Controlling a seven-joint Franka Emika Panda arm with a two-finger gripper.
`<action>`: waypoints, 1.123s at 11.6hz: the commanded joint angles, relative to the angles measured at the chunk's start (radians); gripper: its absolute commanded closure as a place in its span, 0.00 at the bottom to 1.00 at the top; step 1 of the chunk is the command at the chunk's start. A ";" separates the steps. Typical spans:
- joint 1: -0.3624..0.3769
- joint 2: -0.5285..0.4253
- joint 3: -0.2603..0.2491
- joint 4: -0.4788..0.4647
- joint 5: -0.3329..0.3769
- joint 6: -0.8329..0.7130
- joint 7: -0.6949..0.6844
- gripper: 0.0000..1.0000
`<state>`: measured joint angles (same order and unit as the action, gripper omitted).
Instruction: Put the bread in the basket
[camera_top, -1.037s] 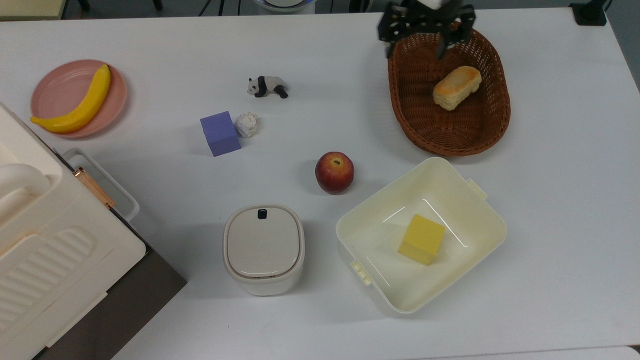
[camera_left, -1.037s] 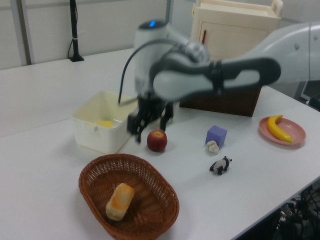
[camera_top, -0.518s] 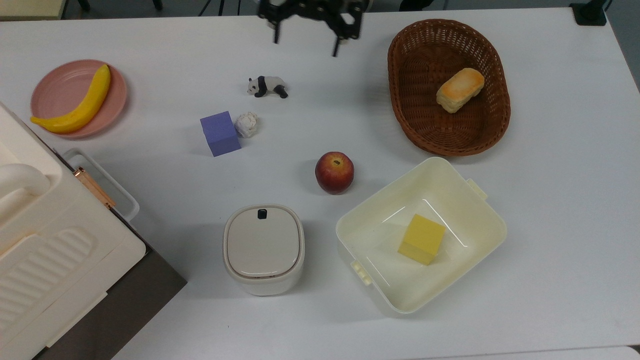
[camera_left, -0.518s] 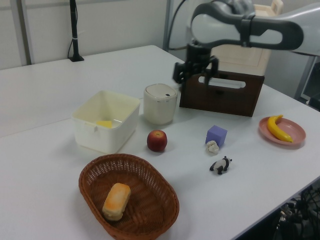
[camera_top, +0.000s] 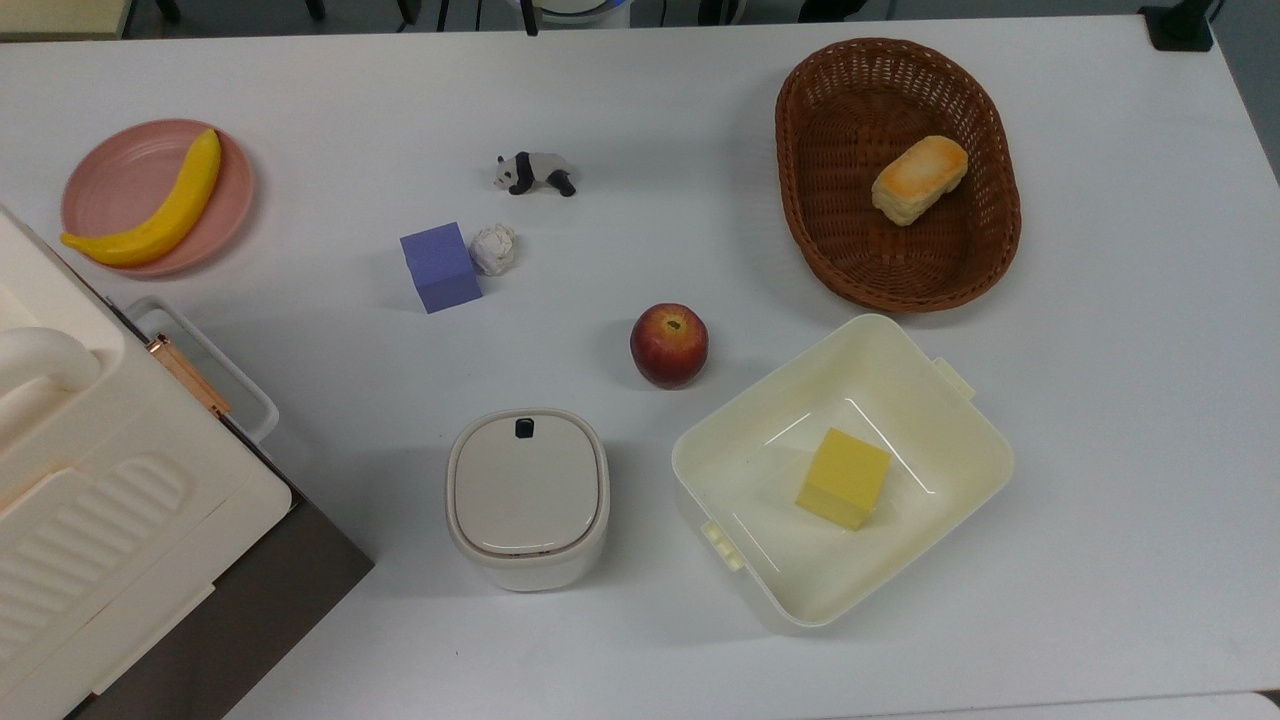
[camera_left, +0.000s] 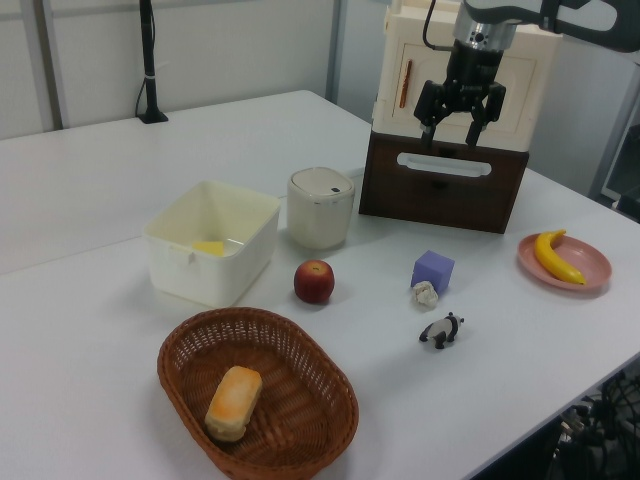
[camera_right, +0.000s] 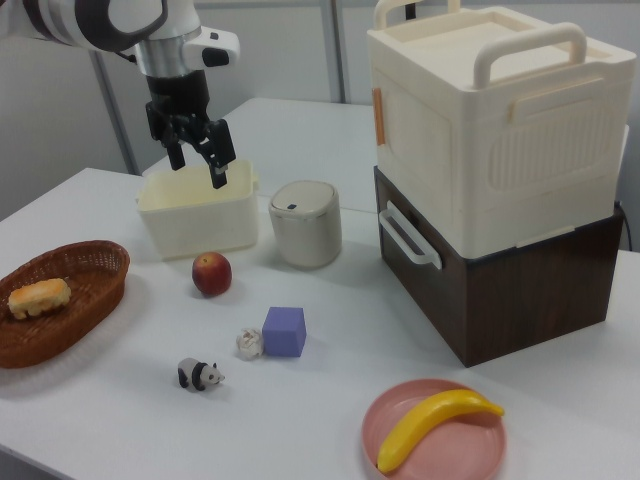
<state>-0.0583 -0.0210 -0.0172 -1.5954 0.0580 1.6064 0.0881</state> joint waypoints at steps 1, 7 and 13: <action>0.052 -0.007 -0.032 -0.008 0.017 -0.025 -0.023 0.00; 0.060 0.006 -0.015 -0.018 0.039 -0.014 -0.037 0.00; 0.069 0.006 -0.017 -0.017 0.039 -0.017 -0.047 0.00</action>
